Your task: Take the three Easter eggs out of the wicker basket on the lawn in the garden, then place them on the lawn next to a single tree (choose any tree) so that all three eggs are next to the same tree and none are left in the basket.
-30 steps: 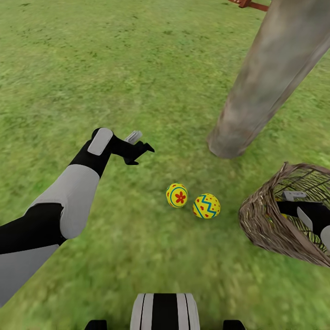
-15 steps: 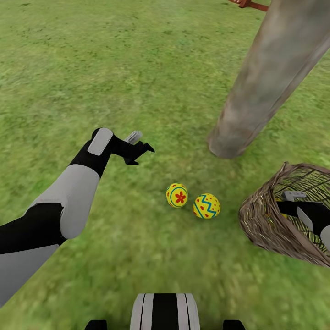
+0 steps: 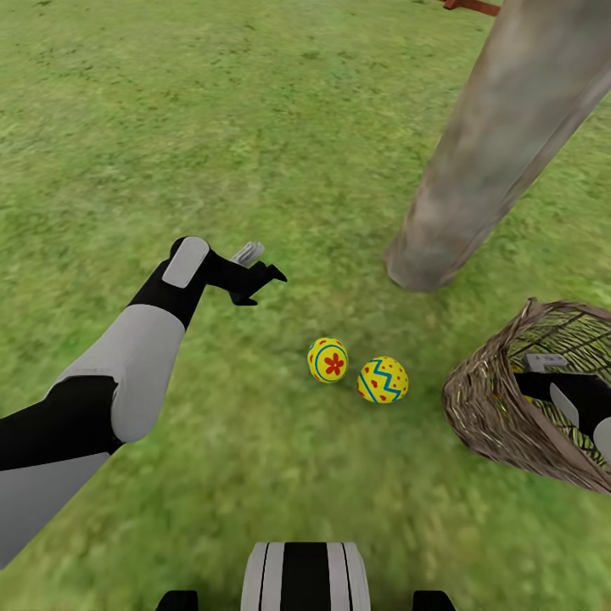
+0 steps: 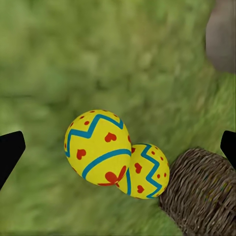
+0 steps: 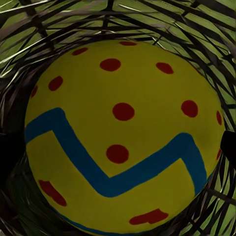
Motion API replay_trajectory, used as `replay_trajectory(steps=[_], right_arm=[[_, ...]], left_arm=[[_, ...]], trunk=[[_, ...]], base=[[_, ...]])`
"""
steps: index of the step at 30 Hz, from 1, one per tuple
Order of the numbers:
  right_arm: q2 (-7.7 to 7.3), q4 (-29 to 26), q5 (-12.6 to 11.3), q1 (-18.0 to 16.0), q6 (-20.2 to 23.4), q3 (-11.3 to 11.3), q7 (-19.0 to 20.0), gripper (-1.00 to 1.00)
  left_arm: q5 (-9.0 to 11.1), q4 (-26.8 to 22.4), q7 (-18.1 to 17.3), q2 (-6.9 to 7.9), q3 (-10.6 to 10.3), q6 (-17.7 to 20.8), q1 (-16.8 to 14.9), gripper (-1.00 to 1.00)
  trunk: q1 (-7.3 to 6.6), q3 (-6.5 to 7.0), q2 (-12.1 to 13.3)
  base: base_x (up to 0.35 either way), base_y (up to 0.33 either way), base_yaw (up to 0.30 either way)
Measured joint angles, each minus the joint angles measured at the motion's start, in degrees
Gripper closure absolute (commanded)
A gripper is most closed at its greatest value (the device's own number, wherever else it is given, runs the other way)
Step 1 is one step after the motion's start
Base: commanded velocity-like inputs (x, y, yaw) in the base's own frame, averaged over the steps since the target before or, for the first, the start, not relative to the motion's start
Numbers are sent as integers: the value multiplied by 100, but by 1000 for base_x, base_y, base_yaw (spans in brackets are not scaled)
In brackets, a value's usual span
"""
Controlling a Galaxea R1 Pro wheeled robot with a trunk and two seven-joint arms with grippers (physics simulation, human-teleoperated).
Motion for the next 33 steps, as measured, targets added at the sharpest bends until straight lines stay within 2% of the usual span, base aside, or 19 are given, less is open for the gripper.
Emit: replay_trajectory(steps=[4, 7, 33], right_arm=[[0, -1, 0, 0, 0, 0, 0, -100], [0, 0, 0, 0, 0, 1, 0, -100], [-5, -19, 96, -9, -15, -2, -12, -100]], left_arm=[[-6, 1, 2, 0, 0, -5, 0, -100], [-25, -3, 15, 2, -5, -8, 0, -100], [-21, 9, 9, 14, 0, -13, 1, -100]], trunk=[[0, 0, 0], [8, -66, -4], [11, -110, -8]], base=[[0, 0, 0], [0, 0, 0], [0, 0, 0]])
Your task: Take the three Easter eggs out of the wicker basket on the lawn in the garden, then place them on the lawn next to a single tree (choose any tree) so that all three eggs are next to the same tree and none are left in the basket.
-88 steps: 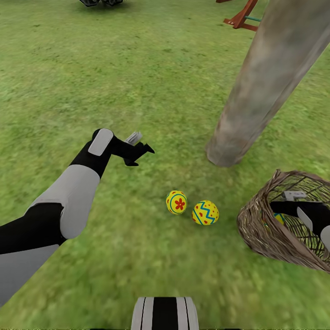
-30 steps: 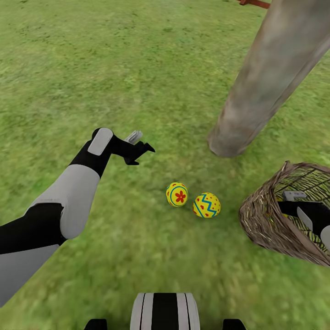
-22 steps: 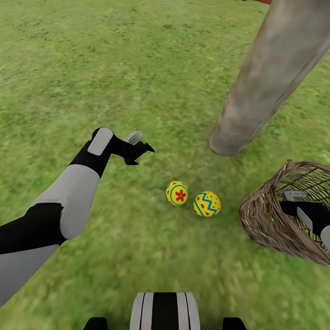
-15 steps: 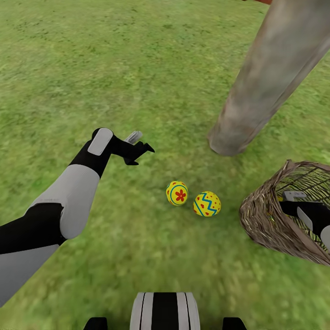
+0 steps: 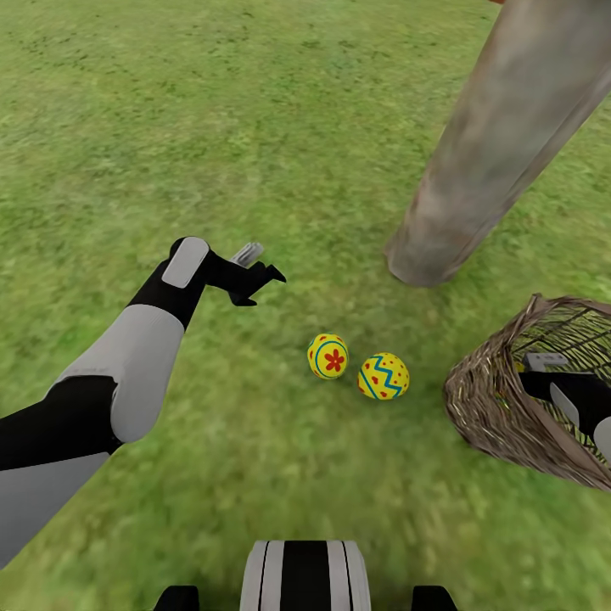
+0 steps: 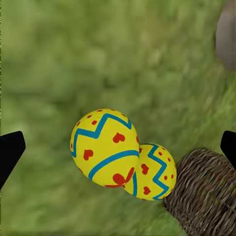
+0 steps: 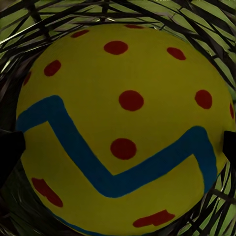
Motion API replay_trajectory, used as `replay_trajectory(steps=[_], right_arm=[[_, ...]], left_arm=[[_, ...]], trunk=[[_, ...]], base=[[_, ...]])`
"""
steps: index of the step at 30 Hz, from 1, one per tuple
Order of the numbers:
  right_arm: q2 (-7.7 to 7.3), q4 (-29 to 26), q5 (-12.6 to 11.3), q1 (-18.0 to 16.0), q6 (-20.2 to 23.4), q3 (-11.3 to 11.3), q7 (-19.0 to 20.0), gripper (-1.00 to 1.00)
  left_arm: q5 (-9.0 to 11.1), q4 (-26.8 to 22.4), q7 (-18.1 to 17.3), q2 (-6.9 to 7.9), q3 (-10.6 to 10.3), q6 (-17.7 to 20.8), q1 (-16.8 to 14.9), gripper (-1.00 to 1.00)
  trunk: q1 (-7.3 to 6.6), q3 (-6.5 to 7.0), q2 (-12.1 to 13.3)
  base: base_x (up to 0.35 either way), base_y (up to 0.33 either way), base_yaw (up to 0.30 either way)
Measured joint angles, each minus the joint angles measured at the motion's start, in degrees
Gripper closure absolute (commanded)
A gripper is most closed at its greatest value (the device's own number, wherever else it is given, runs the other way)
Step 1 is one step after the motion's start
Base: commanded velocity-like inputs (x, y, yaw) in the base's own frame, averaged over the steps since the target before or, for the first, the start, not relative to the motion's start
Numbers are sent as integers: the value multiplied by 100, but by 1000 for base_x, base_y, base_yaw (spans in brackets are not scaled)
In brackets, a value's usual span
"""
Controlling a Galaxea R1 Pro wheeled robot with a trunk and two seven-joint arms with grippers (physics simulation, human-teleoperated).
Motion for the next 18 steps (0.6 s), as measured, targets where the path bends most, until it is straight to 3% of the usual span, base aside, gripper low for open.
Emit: replay_trajectory(steps=[4, 5, 18], right_arm=[[0, -5, 0, 1, 5, 0, -3, -100], [0, -9, 0, 1, 7, 2, -3, 100], [0, -18, 1, 1, 10, 7, 3, 100]], left_arm=[[-4, -2, 2, -3, 0, 6, 0, -100], [-6, -4, 2, -2, 0, 7, 0, -100], [-2, -7, 1, 3, 0, 9, 0, -100]], trunk=[[0, 0, 0], [0, 0, 0], [0, 0, 0]], base=[[0, 0, 0], [0, 0, 0], [0, 0, 0]])
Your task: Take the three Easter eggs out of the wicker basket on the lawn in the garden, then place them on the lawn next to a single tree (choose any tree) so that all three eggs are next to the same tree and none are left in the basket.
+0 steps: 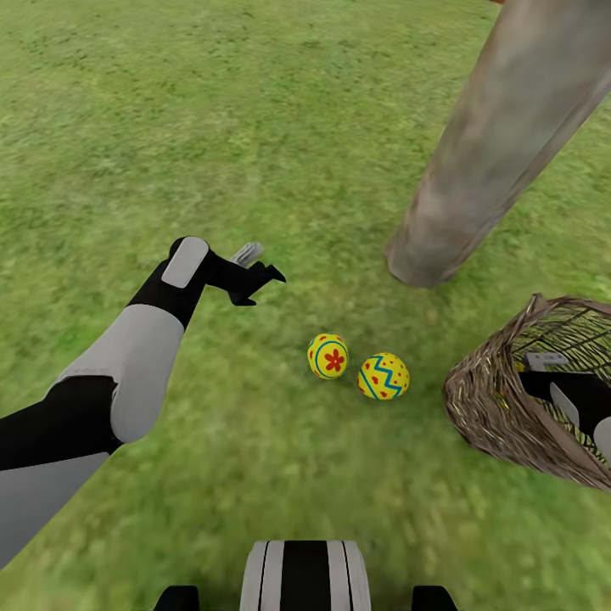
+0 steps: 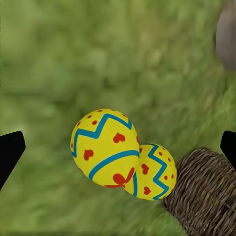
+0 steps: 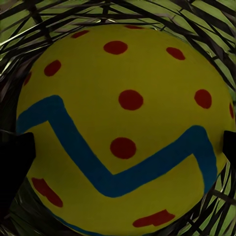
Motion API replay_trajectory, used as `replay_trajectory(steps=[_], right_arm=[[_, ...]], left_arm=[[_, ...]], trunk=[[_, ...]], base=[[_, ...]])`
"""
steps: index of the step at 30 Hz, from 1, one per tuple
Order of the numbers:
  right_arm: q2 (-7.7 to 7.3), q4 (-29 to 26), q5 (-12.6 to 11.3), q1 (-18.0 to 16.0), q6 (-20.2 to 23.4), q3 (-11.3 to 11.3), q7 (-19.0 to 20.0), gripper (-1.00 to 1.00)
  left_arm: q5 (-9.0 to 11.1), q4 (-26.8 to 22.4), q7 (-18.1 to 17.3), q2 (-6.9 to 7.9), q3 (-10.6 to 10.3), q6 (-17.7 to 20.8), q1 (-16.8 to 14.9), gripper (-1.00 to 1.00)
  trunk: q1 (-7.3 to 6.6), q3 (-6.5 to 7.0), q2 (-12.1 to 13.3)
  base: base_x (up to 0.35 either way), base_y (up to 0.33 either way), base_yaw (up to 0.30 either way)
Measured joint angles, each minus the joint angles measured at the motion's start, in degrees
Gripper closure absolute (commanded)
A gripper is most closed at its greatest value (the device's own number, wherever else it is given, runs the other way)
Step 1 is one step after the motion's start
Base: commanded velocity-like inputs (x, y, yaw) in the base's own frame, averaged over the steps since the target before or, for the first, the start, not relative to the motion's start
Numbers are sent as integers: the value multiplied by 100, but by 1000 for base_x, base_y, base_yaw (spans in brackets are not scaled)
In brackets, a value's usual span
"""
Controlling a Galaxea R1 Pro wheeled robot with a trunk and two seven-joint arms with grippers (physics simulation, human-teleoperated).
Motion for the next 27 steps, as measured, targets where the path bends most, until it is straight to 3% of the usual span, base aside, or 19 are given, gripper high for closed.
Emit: replay_trajectory(steps=[16, 23, 27], right_arm=[[0, 0, -5, 0, 1, -3, 0, 100], [5, 107, -96, 7, 14, 3, 17, 100], [5, 107, -96, 7, 22, 4, 15, 100]], left_arm=[[16, 6, 0, 6, 0, 0, 0, -100], [22, 14, 16, -11, -4, -2, -1, -100], [18, 28, 12, -6, -6, 0, -1, -100]], trunk=[[0, 0, 0], [-17, 154, 10], [-13, 154, 10]], base=[[0, 0, 0], [-4, 0, 0], [-254, 0, 0]])
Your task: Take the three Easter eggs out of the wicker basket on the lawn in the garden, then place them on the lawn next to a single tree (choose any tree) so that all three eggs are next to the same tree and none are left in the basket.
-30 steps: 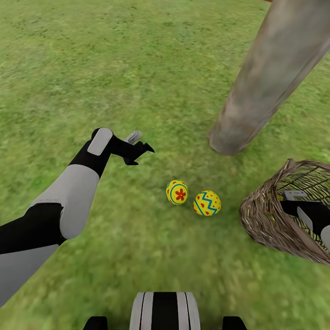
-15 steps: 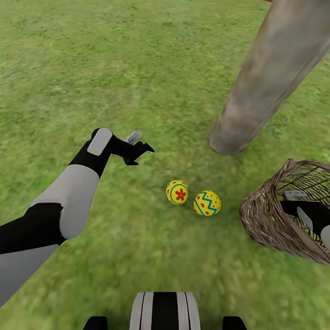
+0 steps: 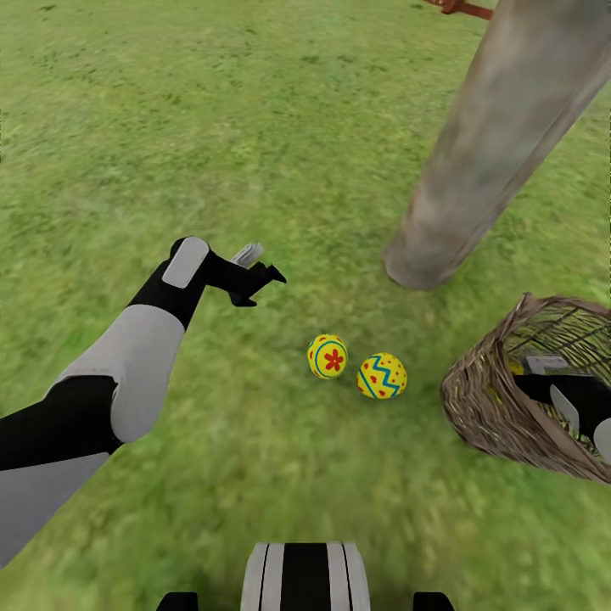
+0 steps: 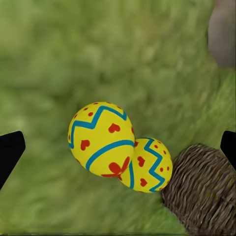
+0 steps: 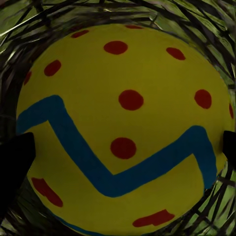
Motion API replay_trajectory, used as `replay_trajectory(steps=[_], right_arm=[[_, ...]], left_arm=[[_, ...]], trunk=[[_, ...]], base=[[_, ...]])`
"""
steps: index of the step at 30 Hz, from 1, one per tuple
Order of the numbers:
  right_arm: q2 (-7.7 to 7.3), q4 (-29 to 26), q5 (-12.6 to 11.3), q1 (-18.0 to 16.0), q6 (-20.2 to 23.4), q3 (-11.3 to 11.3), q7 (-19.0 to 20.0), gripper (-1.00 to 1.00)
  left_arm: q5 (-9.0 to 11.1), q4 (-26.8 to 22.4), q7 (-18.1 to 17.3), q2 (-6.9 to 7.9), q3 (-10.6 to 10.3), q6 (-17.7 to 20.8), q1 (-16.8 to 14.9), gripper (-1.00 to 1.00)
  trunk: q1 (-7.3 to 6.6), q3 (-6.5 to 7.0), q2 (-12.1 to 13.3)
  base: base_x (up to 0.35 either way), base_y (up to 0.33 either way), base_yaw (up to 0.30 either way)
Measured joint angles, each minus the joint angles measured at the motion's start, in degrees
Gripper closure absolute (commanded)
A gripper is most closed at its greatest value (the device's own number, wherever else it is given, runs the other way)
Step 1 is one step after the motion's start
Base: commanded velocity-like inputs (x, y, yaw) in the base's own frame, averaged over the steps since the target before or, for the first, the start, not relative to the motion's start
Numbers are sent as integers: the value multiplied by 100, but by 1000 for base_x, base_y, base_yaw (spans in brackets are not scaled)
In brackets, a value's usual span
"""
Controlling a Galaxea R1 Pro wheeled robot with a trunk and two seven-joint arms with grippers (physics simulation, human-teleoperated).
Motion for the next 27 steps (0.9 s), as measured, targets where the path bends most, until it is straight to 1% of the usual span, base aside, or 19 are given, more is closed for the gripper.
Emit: replay_trajectory(steps=[7, 10, 12, 27], right_arm=[[0, 0, 0, 0, 1, 0, 0, 100], [0, 0, 0, 0, -7, 0, 8, 100], [0, 0, 0, -1, -8, -4, 8, 100], [-8, -27, -9, 0, 0, -9, 35, 100]], left_arm=[[-6, 14, -8, 14, 6, -8, 0, -100], [-7, 23, -13, 19, 6, -3, 0, -100], [-2, 29, -11, 20, 6, -6, 0, -100], [5, 164, 2, 51, 4, -12, 0, -100]], trunk=[[-3, 0, 0], [0, 0, 0], [-2, 0, 0], [-42, 332, 20]], base=[[-70, 0, 0], [-242, 0, 0], [-83, 0, 0], [-2, 0, 0]])
